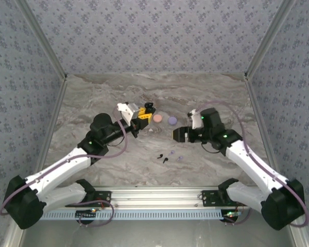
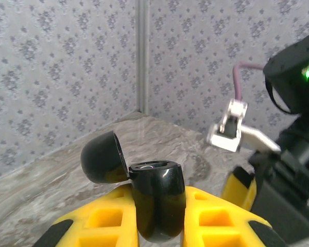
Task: Insert the wireless bluetooth earbuds into the charging case
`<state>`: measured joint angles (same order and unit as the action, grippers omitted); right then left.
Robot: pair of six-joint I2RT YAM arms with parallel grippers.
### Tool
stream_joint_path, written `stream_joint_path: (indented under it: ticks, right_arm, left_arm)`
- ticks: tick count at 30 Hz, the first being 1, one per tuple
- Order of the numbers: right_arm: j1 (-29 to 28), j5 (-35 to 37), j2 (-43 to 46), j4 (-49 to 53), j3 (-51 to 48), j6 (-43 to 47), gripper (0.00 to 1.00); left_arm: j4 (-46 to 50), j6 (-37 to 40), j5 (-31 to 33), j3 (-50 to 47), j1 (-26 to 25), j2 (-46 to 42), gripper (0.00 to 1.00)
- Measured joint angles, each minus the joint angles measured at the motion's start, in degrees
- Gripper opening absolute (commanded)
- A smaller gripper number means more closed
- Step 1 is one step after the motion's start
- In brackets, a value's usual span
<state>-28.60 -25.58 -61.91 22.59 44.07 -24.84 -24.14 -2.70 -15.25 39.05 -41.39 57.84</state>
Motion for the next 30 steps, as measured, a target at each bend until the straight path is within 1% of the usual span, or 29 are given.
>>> stream_joint_path:
  ticks: [3,4,9,12,16,21,30]
  right_arm:
    - [-5.44,3.06,-5.22,1.01,-0.07,-1.95,0.61]
    - [-6.82,3.93,-6.8,1.31,-0.07,-2.64,0.6]
    - [-12.63,8.28,-14.6,3.61,0.35,-6.1,0.55]
    - [-14.99,10.1,-18.34,5.97,1.97,-7.63,0.54]
    - [-16.76,11.37,-22.49,7.23,4.2,-8.85,0.5]
    - [-17.66,11.96,-26.62,8.74,7.08,-9.03,0.48]
    - [-18.14,11.91,-30.42,10.71,10.32,-8.79,0.44]
  left_arm:
    - [1.11,1.01,1.64,-0.63,0.0,-2.08,0.0]
    - [1.4,1.22,1.95,-0.72,0.0,-2.56,0.0]
    - [2.32,2.29,2.89,-0.76,0.0,-3.78,0.0]
    - [2.75,2.69,2.89,-0.76,0.0,-3.78,0.0]
    - [3.06,2.97,2.89,-0.76,0.0,-3.78,0.0]
    - [3.21,3.34,2.89,-0.76,0.0,-3.78,0.0]
    - [3.63,3.34,2.89,-0.76,0.0,-3.78,0.0]
